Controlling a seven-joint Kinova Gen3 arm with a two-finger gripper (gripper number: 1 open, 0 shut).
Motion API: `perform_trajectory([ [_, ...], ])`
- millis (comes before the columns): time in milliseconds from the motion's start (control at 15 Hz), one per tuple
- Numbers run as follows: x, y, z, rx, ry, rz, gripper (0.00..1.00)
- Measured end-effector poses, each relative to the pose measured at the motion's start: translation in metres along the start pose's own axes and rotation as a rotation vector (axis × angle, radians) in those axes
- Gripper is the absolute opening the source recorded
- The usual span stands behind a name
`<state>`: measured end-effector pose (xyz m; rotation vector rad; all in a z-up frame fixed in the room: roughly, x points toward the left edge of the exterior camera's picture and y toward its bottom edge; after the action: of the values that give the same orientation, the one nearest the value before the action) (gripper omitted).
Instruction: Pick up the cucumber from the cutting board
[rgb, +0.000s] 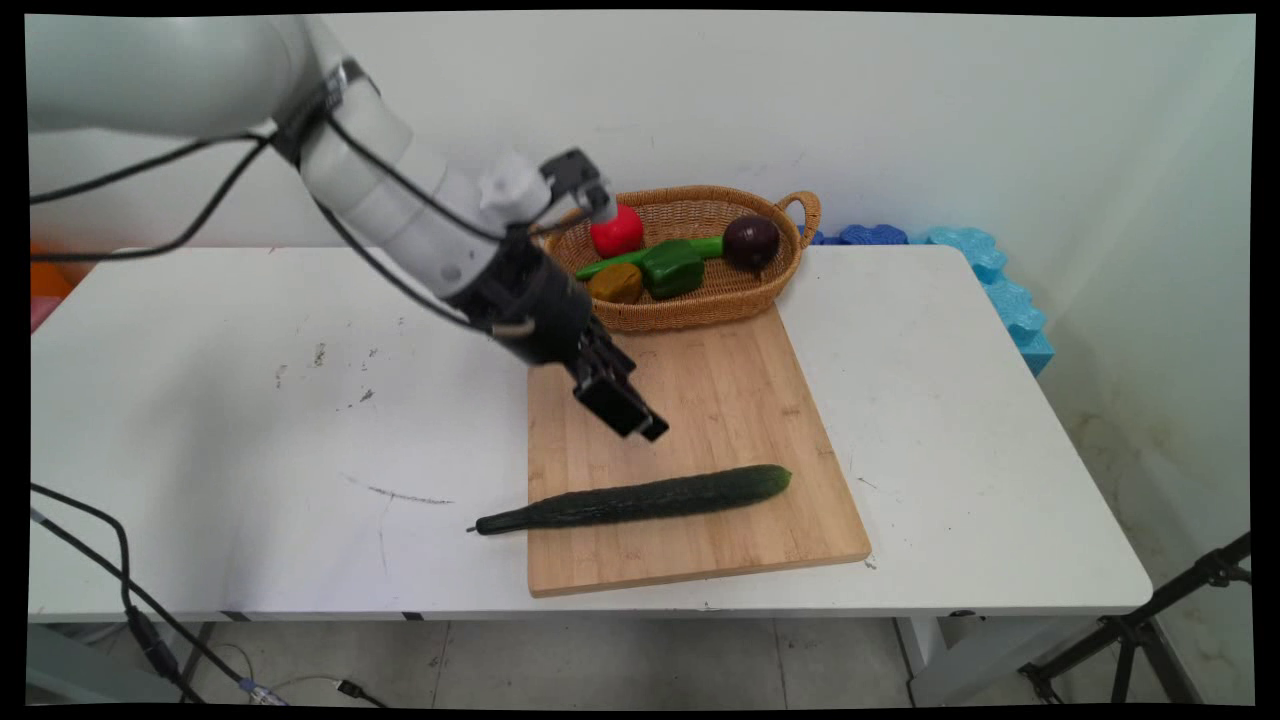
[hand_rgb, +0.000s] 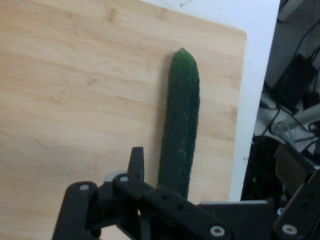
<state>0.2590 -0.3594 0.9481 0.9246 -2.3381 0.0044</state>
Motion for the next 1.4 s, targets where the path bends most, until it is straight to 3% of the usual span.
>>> perform_trajectory([
  [333, -0.021, 0.013, 0.034, 0.018, -0.025, 0.07, 1.0],
  [1267, -0.053, 0.014, 0.106, 0.083, -0.074, 0.158, 1.0],
  [1333, -0.054, 0.014, 0.109, 0.086, -0.075, 0.162, 0.0],
  [1400, -0.055, 0.013, 0.112, 0.088, -0.078, 0.167, 0.0],
])
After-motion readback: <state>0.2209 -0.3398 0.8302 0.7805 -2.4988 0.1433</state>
